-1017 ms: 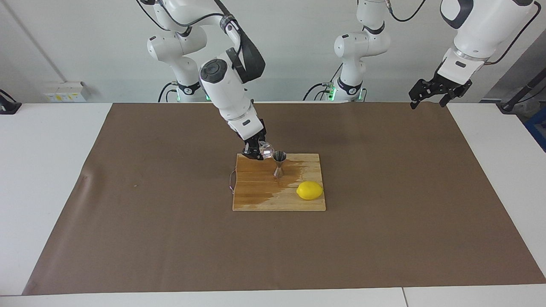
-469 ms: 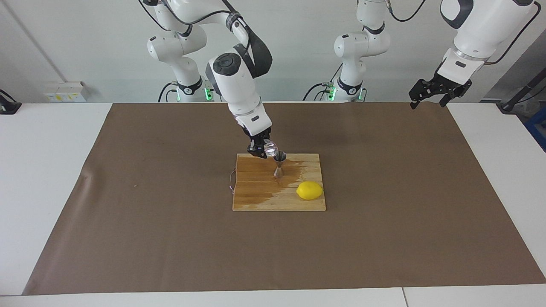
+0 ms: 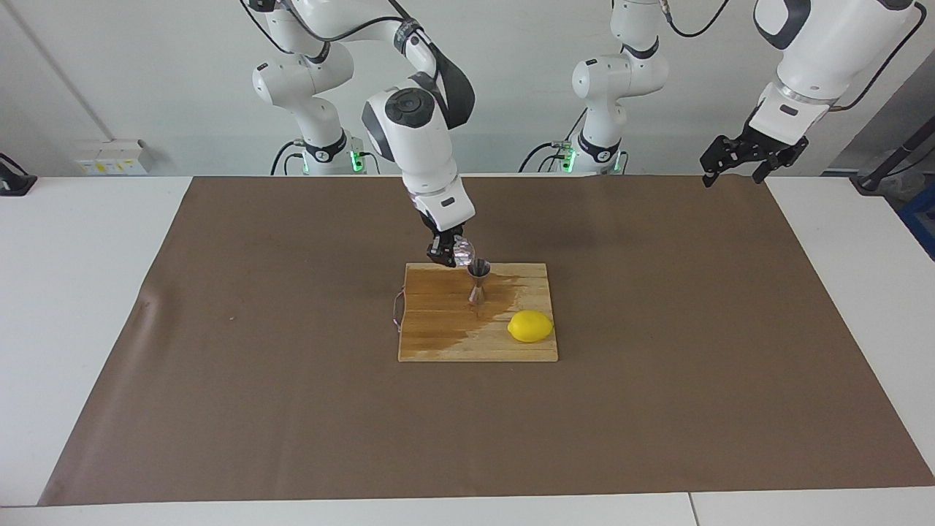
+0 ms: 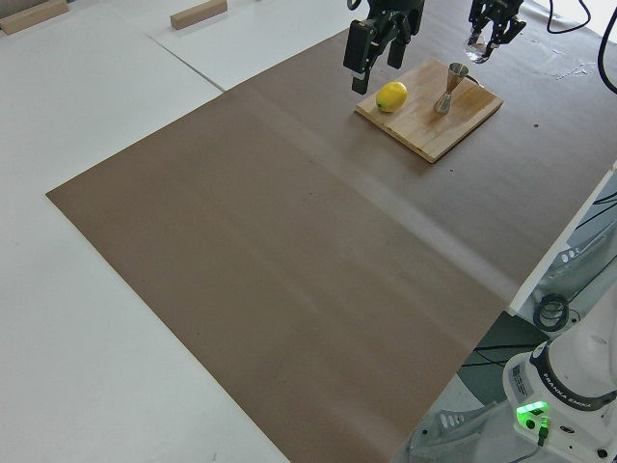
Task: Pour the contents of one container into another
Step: 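Hold the clear glass tipped over the metal cup to pour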
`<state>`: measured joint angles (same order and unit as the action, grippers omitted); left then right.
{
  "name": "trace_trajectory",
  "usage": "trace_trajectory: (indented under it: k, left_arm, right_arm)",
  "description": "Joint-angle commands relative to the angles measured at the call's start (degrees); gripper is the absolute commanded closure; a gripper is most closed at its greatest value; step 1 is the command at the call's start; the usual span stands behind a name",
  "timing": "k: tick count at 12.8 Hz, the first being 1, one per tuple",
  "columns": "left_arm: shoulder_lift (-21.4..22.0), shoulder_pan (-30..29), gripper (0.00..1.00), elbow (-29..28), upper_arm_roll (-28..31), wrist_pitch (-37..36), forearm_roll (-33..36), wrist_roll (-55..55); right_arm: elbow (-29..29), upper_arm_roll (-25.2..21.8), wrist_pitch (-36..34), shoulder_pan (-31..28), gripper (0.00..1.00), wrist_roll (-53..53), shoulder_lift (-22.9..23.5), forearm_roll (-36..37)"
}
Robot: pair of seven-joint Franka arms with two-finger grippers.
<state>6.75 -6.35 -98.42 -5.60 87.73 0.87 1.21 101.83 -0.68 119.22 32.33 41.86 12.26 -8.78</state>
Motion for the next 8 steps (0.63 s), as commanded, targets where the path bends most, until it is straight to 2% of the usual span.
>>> trace_trajectory:
  k: [1,8]
  left_arm:
    - [1.2,-0.5,0.0,-1.2,-0.3,-0.2,0.5,-0.1]
    - [1.2,-0.5,0.0,-1.2,-0.3,-0.2,0.5,-0.1]
  right_arm:
    - [-4.1,-0.6,-3.1,0.9,1.0,-2.9,2.1,2.7]
    - [-6.2,-0.6,-4.6,1.7,1.0,-6.5,4.1,6.1]
